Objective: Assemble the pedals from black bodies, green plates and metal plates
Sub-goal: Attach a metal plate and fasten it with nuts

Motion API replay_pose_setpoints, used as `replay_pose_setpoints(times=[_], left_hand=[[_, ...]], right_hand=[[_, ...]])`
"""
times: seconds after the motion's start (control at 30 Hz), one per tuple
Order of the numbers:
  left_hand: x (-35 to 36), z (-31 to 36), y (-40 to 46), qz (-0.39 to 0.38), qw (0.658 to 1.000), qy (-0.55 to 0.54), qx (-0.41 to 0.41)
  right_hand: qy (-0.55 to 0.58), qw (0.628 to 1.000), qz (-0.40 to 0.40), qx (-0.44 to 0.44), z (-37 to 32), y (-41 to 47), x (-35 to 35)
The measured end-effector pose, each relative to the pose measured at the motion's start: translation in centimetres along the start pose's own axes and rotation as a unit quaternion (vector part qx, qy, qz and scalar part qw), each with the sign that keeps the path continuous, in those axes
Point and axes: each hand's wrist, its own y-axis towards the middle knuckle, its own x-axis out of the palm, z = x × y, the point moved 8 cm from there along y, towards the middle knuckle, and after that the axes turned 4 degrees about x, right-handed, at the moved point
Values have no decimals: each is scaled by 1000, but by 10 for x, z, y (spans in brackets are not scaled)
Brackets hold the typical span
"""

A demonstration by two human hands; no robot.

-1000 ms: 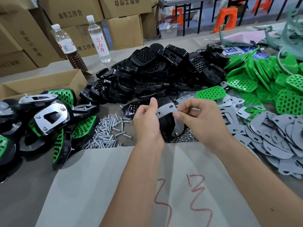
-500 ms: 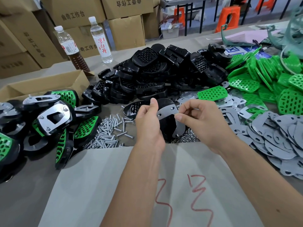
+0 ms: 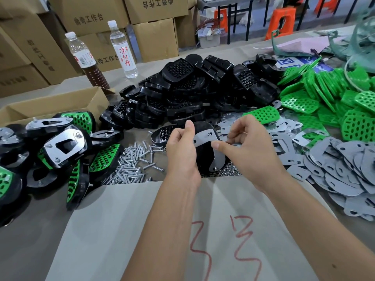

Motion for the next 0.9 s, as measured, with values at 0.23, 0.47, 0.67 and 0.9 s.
replay_pose_setpoints(times=[0.23, 0.47, 0.67, 0.9], left_hand=[[3, 2, 5, -83, 996, 4, -10], [-2, 0, 17, -129, 990, 32, -43], [-8, -1, 20, -74, 994, -57, -57], [-14, 8, 25, -102, 995, 16, -9]], right_hand=[[-31, 994, -106, 4, 4, 4, 15], [24, 992, -120, 26, 10, 7, 12], [18, 984, -179, 16, 4, 4, 19], [46, 985, -163, 23, 8, 7, 14]])
